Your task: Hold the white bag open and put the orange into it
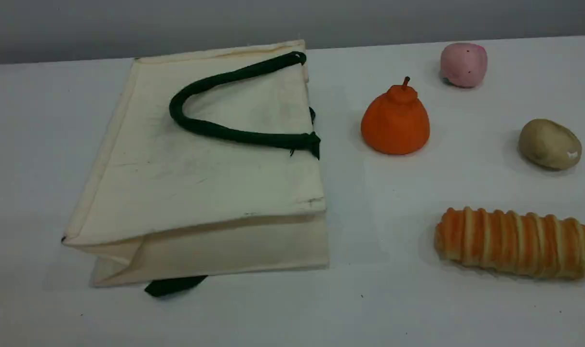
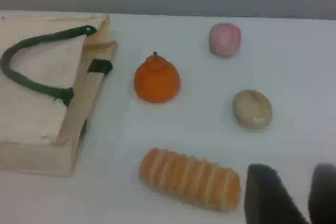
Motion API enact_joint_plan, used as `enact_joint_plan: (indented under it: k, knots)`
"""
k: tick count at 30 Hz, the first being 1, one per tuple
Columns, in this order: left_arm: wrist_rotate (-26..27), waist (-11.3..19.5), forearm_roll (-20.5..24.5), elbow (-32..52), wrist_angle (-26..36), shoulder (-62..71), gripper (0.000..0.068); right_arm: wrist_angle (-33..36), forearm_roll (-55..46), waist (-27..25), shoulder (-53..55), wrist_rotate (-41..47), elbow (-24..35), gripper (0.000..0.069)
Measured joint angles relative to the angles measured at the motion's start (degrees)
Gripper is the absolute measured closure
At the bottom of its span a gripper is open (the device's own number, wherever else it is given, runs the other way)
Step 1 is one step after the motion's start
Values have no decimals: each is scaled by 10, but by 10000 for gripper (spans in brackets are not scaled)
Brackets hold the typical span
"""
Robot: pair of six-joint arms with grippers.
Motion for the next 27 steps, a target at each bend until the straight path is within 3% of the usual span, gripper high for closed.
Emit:
enact_joint_plan:
  k: [10,17,22,27]
  knots:
    - [51,0,-13,-73,-7,128,440,-33,1,0,48,23,-22,475]
    - [115,0,-13,-126,-51,221,423,-60,3,0,144,21,-61,450]
    - [145,0,-17,-141,-126,257,368,-103,7,0,218,0,-99,419]
    - [180,0,-31,-142,-177,270,249,-108,16,0,286,-32,-125,338]
